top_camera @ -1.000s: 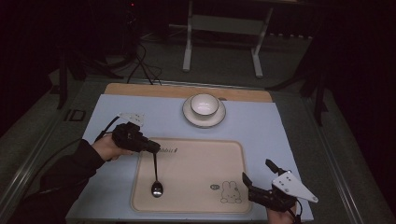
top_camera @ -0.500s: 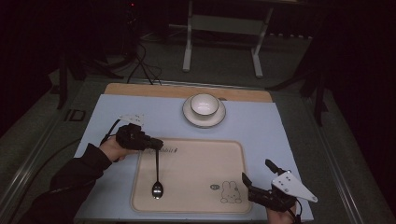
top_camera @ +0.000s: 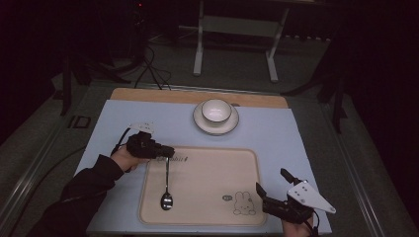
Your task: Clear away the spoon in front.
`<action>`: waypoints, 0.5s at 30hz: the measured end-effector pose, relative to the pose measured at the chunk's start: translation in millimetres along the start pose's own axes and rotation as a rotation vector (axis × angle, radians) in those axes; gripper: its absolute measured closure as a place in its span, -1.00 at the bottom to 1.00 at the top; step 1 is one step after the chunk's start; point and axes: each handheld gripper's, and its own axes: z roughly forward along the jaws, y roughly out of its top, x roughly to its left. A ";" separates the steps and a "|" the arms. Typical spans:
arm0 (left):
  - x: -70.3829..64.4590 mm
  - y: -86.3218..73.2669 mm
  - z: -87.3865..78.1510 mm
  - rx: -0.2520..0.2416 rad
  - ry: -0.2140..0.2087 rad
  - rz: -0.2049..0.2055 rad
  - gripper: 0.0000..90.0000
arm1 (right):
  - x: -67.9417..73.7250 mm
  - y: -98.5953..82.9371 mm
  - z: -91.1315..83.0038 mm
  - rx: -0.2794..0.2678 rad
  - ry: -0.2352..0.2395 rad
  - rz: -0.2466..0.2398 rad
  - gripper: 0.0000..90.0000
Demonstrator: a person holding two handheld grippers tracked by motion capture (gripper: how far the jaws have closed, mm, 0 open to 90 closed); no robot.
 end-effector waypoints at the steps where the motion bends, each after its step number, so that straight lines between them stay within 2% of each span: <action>1: 1.4 -1.1 1.1 -0.003 -0.001 -0.005 0.77 | -0.1 0.0 0.0 0.001 0.000 0.000 -0.73; 15: 16.4 -16.7 19.6 -0.007 0.045 -0.064 0.69 | -0.2 -0.1 0.3 0.003 0.005 0.001 -0.73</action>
